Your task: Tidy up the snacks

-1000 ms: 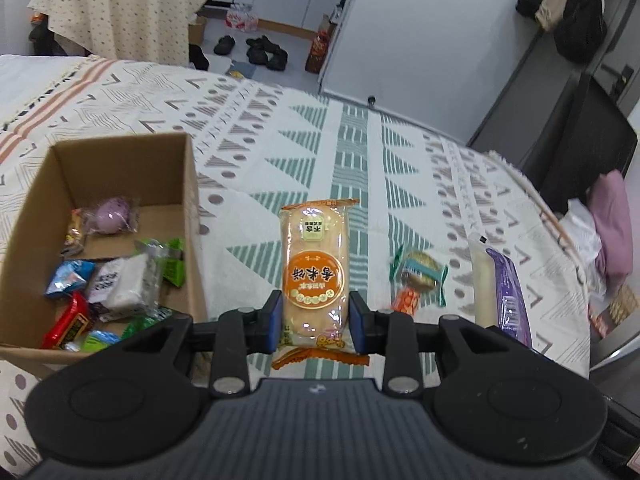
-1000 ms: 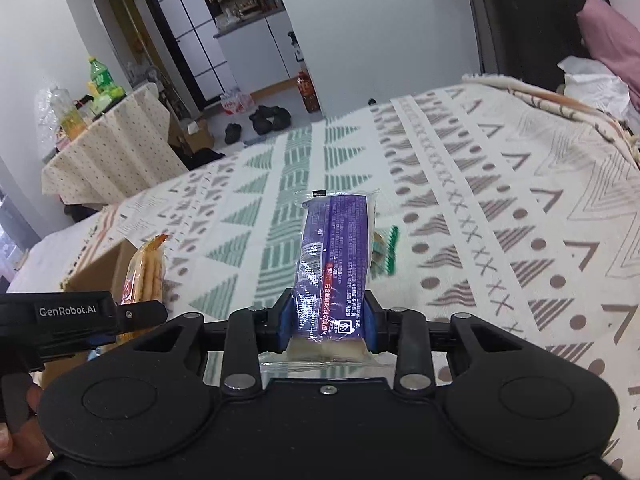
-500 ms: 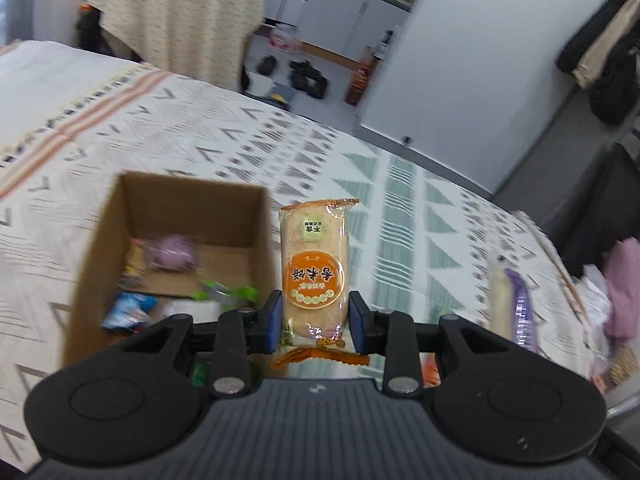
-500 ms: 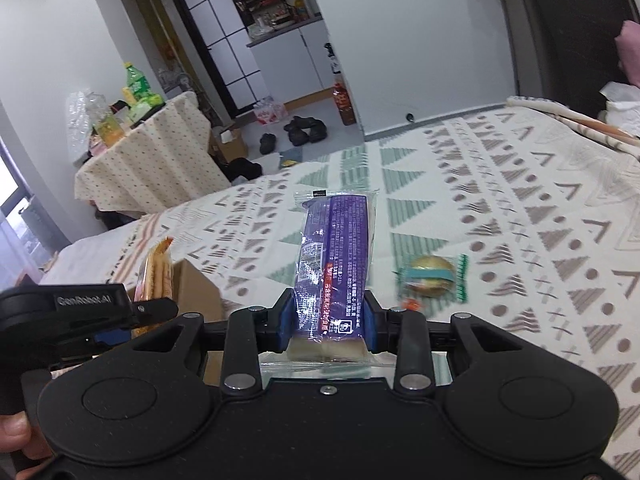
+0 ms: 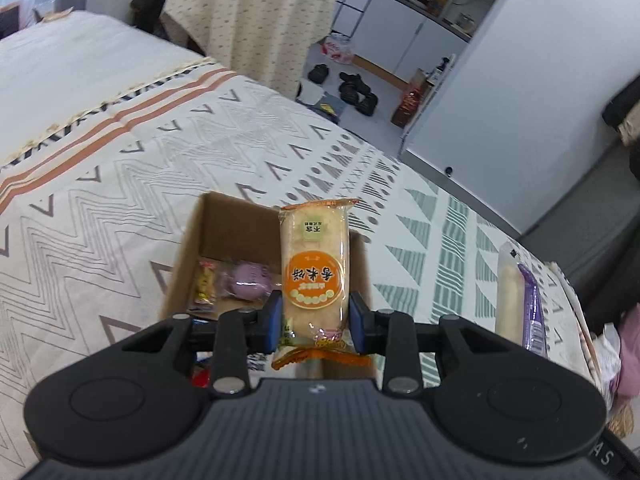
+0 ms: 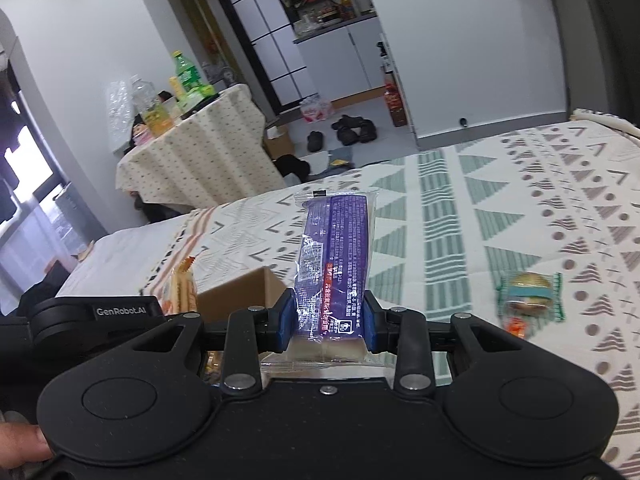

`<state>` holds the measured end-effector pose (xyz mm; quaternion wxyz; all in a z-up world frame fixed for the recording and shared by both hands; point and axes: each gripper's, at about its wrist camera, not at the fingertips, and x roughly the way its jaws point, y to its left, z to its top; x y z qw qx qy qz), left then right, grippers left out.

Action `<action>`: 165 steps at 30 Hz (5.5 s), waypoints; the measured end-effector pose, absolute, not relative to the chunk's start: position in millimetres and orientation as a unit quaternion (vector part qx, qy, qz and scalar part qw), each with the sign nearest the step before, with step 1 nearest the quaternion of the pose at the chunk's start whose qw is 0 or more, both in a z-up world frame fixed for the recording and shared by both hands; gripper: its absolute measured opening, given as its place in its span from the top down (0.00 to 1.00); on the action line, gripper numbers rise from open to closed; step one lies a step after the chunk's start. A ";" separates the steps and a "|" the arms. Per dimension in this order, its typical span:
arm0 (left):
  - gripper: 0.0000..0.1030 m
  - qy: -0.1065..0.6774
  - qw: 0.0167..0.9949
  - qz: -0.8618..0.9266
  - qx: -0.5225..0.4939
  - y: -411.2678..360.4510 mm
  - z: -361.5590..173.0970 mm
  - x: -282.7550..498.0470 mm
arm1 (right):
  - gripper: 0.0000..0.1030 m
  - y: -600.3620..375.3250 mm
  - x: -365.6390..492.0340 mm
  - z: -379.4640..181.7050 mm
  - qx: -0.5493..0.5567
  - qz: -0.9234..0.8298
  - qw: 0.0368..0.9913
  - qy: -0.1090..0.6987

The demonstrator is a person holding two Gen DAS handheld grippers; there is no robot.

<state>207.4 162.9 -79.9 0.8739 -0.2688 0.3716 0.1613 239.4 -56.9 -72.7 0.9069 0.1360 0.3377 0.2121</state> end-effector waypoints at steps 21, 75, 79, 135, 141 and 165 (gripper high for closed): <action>0.46 0.371 0.843 0.215 -0.324 208.8 -91.7 200.1 | 0.67 15.3 245.9 -73.0 0.117 0.265 0.891 0.351; 0.00 0.426 0.893 0.055 -0.135 15.8 -95.8 244.6 | 0.16 -238.0 219.5 -119.5 0.175 0.077 0.914 0.357; 0.00 0.429 0.894 0.044 -0.122 1.4 -101.1 251.4 | 0.16 -252.9 218.8 -132.7 0.194 0.070 0.910 0.359; 0.83 0.490 0.858 0.020 -0.152 -25.5 -193.4 329.8 | 0.22 -226.8 318.4 -219.6 0.250 0.134 0.874 0.395; 0.84 0.485 0.856 0.035 -0.175 -8.1 -191.1 331.8 | 0.22 -208.0 329.2 -220.7 0.225 0.134 0.882 0.391; 0.84 0.478 0.851 0.061 -0.210 13.5 -185.1 332.2 | 0.47 -160.8 329.9 -212.9 0.077 0.107 0.917 0.375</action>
